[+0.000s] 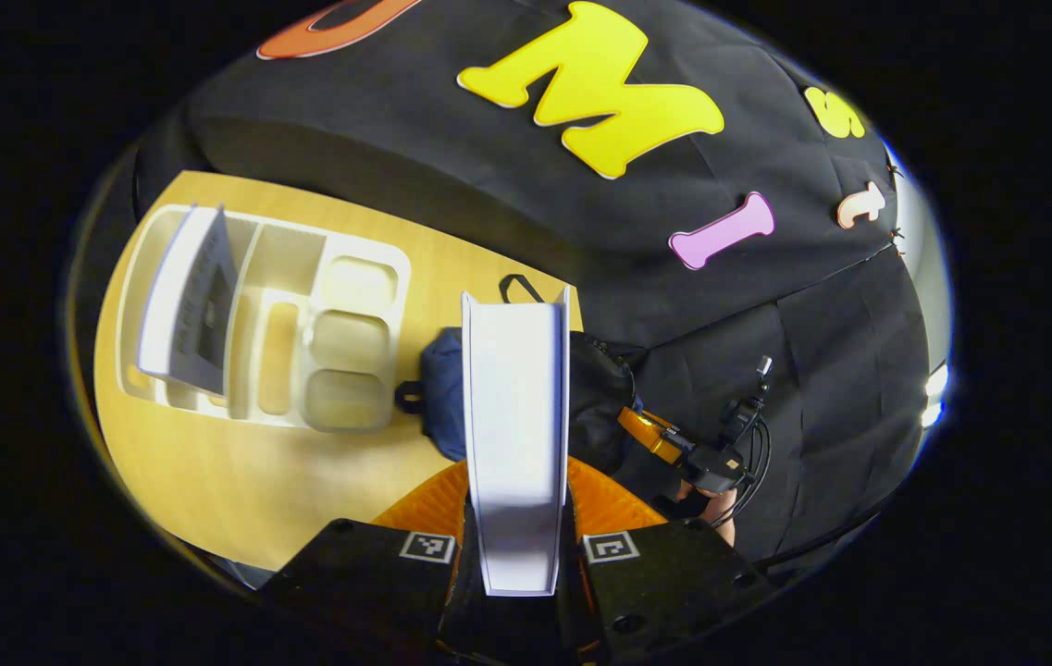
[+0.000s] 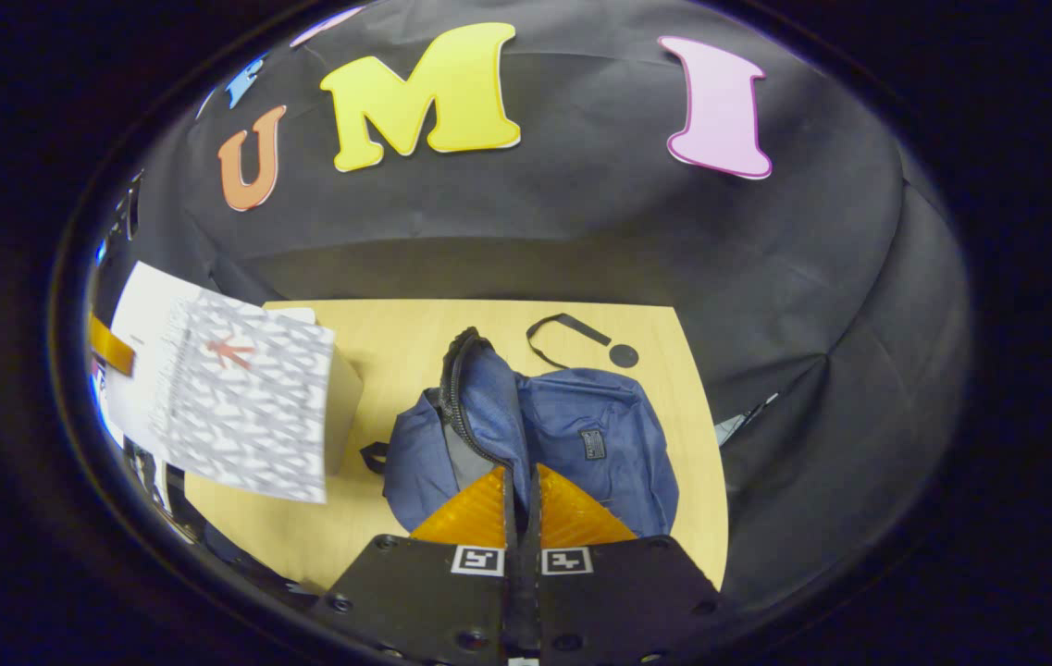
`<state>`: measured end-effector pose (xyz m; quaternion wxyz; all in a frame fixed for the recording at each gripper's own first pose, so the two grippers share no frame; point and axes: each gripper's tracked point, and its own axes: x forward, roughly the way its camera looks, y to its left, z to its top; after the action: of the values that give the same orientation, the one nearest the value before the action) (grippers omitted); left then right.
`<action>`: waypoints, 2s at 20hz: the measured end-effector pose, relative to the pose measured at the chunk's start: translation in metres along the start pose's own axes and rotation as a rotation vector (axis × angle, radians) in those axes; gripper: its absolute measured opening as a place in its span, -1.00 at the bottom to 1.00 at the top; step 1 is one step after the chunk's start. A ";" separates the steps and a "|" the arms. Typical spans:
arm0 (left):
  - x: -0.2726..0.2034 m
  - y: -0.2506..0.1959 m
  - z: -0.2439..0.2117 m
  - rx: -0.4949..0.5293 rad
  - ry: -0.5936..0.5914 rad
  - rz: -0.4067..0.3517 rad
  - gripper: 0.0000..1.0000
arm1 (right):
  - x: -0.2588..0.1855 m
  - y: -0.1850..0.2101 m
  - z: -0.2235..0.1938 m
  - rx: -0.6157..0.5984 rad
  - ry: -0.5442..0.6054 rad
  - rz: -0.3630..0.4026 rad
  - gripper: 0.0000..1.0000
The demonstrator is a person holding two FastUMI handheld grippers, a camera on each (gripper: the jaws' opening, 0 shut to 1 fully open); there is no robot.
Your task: Open the schoolbag, grab two books from the bookshelf and put them into the schoolbag.
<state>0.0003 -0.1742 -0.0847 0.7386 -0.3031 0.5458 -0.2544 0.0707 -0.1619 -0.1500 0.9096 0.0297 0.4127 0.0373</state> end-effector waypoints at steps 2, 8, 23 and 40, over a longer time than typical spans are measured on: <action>0.046 0.008 -0.013 -0.035 0.000 -0.006 -0.28 | -0.001 -0.003 0.004 -0.002 -0.003 -0.007 -0.99; 0.168 0.033 -0.031 -0.101 0.015 -0.009 -0.28 | -0.002 -0.013 0.006 -0.020 0.006 -0.018 -0.99; 0.304 0.038 -0.052 -0.195 0.118 -0.314 -0.27 | -0.001 -0.020 0.022 -0.055 0.007 -0.058 -1.00; 0.130 0.051 0.043 0.481 -0.296 0.512 0.60 | 0.009 0.008 0.014 -0.056 0.047 -0.024 -1.00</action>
<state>0.0796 -0.2239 -0.1974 0.8991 -0.0083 0.4159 -0.1363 0.0865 -0.1537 -0.1466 0.9006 -0.0017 0.4330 0.0387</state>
